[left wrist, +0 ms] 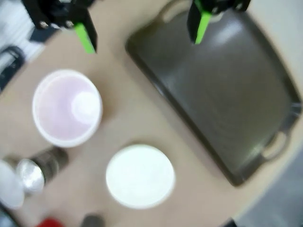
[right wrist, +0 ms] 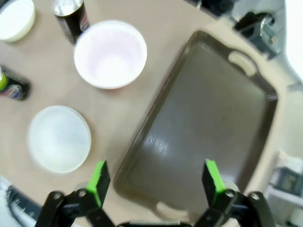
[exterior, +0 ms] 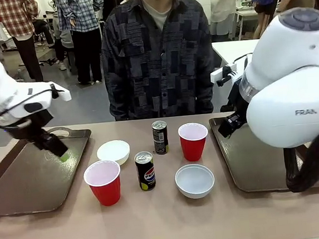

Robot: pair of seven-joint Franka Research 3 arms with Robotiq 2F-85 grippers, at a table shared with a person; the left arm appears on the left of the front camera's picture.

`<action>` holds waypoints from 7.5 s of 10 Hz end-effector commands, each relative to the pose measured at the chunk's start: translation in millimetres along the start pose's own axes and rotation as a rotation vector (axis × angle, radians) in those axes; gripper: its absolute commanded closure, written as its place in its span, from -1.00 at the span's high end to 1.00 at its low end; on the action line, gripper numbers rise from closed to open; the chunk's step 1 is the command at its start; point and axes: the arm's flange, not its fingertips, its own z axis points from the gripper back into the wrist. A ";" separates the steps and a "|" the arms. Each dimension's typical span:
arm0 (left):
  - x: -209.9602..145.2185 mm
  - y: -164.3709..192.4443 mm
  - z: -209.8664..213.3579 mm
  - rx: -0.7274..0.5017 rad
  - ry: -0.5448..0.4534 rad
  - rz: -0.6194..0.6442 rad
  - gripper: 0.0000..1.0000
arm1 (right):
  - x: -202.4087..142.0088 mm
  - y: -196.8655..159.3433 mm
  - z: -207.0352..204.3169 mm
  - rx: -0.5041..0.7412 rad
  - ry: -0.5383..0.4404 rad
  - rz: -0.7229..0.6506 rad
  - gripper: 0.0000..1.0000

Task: Prepare tableware on both trays.
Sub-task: Pick up a Picnic Bowl from the table and place it on a Handle tray.

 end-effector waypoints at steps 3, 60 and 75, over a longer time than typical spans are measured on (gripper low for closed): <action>-77.4 -22.9 -10.1 0.103 0.010 0.053 1.00 | -147.1 14.4 -24.9 -0.244 0.070 -0.078 1.00; -184.4 192.7 84.9 -0.591 -0.220 0.756 1.00 | 15.6 72.3 -47.3 0.112 0.299 -0.484 1.00; -184.4 192.7 84.9 -0.591 -0.220 0.756 1.00 | 23.3 97.0 -131.7 0.021 0.332 -0.498 -0.60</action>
